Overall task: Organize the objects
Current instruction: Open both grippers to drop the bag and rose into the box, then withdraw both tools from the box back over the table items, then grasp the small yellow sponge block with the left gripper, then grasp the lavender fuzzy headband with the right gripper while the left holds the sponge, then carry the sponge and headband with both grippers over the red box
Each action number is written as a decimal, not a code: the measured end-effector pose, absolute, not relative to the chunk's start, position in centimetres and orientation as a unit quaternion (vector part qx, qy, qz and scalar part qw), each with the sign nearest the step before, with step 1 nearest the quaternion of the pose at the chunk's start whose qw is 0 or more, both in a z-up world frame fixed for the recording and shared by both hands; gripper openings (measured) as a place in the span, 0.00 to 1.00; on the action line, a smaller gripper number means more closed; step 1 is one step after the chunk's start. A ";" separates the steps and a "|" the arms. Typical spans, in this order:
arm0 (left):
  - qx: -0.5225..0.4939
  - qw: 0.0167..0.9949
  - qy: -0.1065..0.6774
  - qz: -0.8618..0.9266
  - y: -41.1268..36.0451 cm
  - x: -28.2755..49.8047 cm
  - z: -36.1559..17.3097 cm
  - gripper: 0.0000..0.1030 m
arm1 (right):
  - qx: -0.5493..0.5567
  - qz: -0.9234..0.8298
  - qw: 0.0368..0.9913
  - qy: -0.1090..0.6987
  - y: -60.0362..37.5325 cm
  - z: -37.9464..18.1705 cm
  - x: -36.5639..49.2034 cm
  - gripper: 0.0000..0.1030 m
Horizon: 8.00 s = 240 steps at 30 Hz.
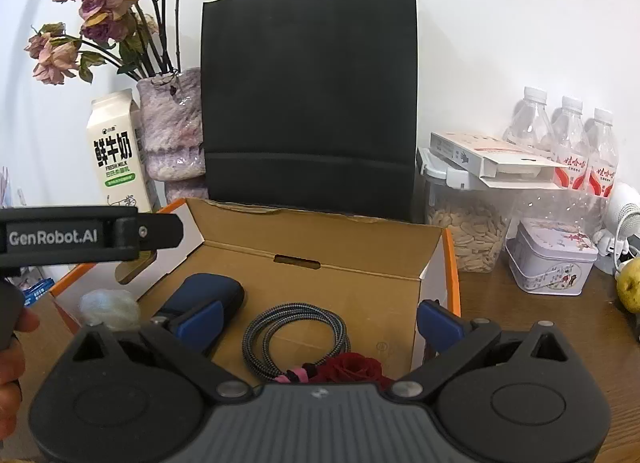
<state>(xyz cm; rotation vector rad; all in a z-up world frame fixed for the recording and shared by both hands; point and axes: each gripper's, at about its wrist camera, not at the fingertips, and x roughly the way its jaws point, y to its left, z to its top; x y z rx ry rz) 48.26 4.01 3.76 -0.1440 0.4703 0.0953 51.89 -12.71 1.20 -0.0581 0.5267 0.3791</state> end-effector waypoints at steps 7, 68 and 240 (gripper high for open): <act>-0.071 0.970 0.226 0.050 4.0 47.8 4.0 1.00 | -0.032 0.185 0.948 0.259 -12.6 1.3 51.6 1.00; -0.068 0.986 0.151 0.022 1.9 28.0 7.9 1.00 | -0.042 0.227 0.956 0.180 -16.1 6.5 33.7 1.00; -0.047 0.984 0.171 0.017 1.9 18.4 -0.1 0.30 | -0.026 0.244 0.952 0.181 -18.0 -0.7 24.6 0.51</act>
